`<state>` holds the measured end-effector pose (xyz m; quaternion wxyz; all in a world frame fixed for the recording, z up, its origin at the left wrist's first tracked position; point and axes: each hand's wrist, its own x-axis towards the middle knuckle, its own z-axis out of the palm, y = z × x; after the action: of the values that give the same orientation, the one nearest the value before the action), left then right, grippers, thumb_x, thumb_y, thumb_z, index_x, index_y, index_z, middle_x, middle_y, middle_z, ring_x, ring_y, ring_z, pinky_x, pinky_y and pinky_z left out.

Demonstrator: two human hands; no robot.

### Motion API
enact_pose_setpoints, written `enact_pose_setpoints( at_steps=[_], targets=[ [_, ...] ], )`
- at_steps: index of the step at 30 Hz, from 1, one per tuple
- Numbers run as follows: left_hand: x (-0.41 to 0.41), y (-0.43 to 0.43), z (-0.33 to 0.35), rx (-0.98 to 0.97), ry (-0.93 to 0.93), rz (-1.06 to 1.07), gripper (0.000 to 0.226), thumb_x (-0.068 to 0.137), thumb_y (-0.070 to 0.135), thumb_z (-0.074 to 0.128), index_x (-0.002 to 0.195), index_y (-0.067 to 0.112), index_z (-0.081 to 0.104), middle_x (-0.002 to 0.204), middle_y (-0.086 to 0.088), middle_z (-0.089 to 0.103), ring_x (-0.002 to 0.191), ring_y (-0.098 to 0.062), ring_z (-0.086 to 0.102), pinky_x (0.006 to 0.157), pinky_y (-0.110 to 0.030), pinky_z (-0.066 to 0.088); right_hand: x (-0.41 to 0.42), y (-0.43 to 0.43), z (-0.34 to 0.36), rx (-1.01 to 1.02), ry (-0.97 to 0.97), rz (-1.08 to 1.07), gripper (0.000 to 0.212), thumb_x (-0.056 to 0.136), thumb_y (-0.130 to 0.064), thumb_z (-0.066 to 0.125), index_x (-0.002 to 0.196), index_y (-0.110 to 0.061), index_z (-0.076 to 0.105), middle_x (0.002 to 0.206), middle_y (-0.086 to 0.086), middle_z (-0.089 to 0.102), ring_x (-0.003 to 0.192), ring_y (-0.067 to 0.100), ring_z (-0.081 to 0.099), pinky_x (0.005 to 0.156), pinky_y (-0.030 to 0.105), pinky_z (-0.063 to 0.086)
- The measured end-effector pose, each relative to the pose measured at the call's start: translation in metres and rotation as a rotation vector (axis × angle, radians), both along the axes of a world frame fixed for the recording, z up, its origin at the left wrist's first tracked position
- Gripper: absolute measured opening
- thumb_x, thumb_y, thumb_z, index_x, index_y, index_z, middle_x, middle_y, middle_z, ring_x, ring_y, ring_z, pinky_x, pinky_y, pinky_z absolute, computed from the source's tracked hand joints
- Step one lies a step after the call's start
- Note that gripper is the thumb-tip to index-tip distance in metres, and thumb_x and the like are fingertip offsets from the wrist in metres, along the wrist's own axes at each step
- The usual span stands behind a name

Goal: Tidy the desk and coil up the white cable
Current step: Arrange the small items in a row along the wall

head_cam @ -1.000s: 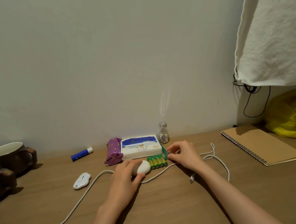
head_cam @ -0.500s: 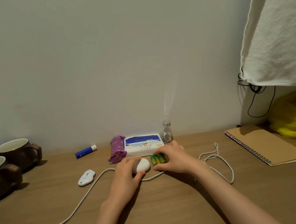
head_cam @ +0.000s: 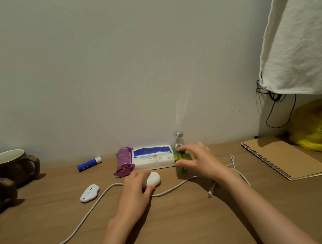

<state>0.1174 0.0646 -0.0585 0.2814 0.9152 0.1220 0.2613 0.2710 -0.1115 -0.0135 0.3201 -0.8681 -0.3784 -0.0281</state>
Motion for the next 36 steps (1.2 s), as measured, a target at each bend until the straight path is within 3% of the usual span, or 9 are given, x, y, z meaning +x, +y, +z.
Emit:
enact_pose_setpoints(
  at_steps=[7,12,15,21,24,36],
  targets=[
    [0.005,-0.004,-0.002,0.017,-0.019,-0.038,0.044,0.089,0.028,0.06,0.132,0.026,0.05,0.132,0.008,0.049,0.121,-0.01,0.042,0.096,-0.019,0.031,0.032,-0.019,-0.006,-0.067,0.12,-0.114,0.052,0.086,-0.042,0.063,0.131,-0.016,0.054,0.13,0.004,0.057,0.11,0.015,0.052,0.091,0.029,0.046],
    [0.008,-0.004,-0.005,0.009,-0.04,-0.047,0.043,0.089,0.028,0.06,0.131,0.029,0.049,0.13,0.011,0.049,0.119,-0.007,0.041,0.096,-0.018,0.031,0.04,-0.013,-0.012,-0.109,0.143,-0.078,0.055,0.081,-0.037,0.07,0.13,-0.017,0.054,0.131,0.003,0.057,0.115,0.017,0.053,0.097,0.031,0.046],
    [0.008,-0.005,-0.005,0.006,-0.058,-0.051,0.042,0.089,0.027,0.06,0.13,0.028,0.05,0.13,0.011,0.05,0.119,-0.007,0.042,0.095,-0.018,0.031,0.042,-0.01,-0.012,-0.11,0.119,-0.044,0.053,0.08,-0.032,0.072,0.129,-0.019,0.056,0.131,0.002,0.057,0.115,0.015,0.053,0.093,0.026,0.045],
    [0.009,-0.007,-0.005,0.025,-0.062,-0.055,0.04,0.089,0.026,0.06,0.129,0.026,0.052,0.128,0.01,0.051,0.117,-0.008,0.043,0.093,-0.017,0.031,0.052,-0.012,-0.009,-0.129,0.105,0.02,0.048,0.081,-0.026,0.073,0.128,-0.024,0.059,0.126,-0.001,0.061,0.095,0.007,0.053,0.08,0.022,0.046],
    [0.009,-0.006,-0.006,0.027,-0.064,-0.057,0.04,0.089,0.025,0.06,0.128,0.025,0.053,0.128,0.01,0.052,0.117,-0.007,0.044,0.092,-0.016,0.031,0.054,-0.011,-0.01,-0.142,0.114,0.028,0.047,0.082,-0.024,0.072,0.127,-0.028,0.059,0.125,-0.003,0.062,0.096,0.01,0.056,0.085,0.029,0.05],
    [0.008,-0.007,-0.003,0.012,-0.052,-0.048,0.043,0.089,0.026,0.061,0.13,0.026,0.051,0.13,0.01,0.051,0.12,-0.007,0.043,0.095,-0.017,0.032,0.047,0.004,-0.02,-0.026,0.051,-0.031,0.037,0.083,-0.021,0.071,0.12,-0.021,0.065,0.125,-0.001,0.064,0.106,0.014,0.057,0.095,0.031,0.048]
  ],
)
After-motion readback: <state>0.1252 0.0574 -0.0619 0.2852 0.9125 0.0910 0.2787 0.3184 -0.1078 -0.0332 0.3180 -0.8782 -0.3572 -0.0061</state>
